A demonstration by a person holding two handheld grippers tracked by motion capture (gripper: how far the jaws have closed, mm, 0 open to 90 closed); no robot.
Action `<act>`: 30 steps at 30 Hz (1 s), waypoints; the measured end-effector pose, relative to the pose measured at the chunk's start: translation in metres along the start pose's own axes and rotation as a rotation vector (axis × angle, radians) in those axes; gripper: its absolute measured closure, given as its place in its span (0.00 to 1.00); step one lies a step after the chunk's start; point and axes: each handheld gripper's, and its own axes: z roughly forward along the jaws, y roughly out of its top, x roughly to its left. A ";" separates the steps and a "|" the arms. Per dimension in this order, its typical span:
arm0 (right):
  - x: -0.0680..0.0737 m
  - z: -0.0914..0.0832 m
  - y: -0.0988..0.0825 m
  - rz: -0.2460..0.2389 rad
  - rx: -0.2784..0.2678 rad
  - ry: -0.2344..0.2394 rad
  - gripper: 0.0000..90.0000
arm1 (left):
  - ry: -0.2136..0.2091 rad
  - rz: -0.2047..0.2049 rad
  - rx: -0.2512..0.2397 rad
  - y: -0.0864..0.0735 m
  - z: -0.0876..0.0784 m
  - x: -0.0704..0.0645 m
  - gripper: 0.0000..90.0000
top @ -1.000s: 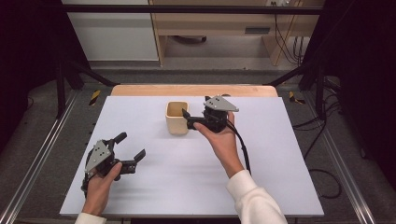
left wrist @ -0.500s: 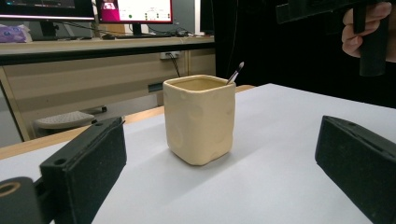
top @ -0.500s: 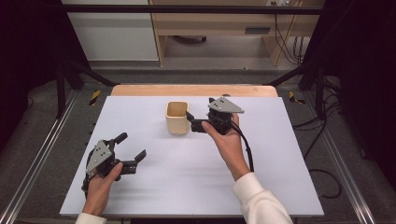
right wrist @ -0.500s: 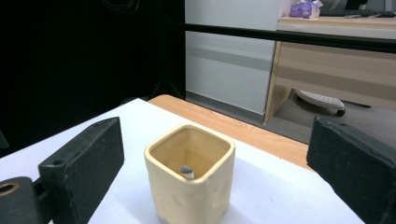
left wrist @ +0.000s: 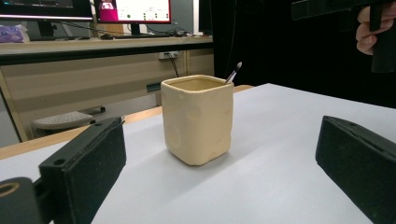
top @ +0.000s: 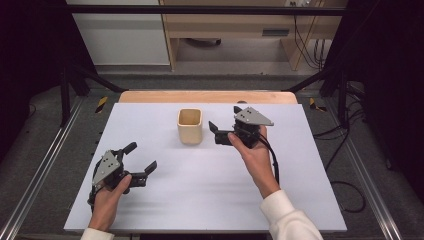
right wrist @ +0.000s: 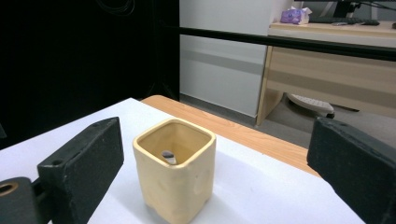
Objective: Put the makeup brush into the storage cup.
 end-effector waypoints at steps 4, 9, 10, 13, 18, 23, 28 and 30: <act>-0.004 -0.005 -0.003 -0.012 0.004 -0.009 0.05 | 0.001 -0.001 0.001 0.000 0.000 0.000 0.01; -0.009 -0.011 -0.008 -0.014 0.007 -0.023 0.05 | 0.001 0.001 0.003 0.000 0.000 0.000 0.01; -0.010 -0.012 -0.009 -0.016 0.010 -0.026 0.05 | 0.000 0.001 0.003 0.000 0.000 0.000 0.01; -0.013 -0.016 -0.012 -0.018 0.009 -0.033 0.04 | 0.000 0.001 0.004 0.000 -0.001 0.000 0.01; -0.017 -0.022 -0.015 -0.024 0.011 -0.045 0.05 | 0.001 -0.001 0.003 0.000 -0.001 0.000 0.01; -0.022 -0.028 -0.018 -0.033 0.008 -0.058 0.05 | 0.004 -0.002 0.001 0.000 -0.002 0.001 0.01; -0.027 -0.035 -0.021 -0.040 0.006 -0.074 0.06 | 0.004 -0.003 0.000 0.000 -0.003 0.001 0.01; -0.029 -0.038 -0.023 -0.046 0.005 -0.080 0.06 | 0.004 -0.003 0.000 0.000 -0.003 0.001 0.01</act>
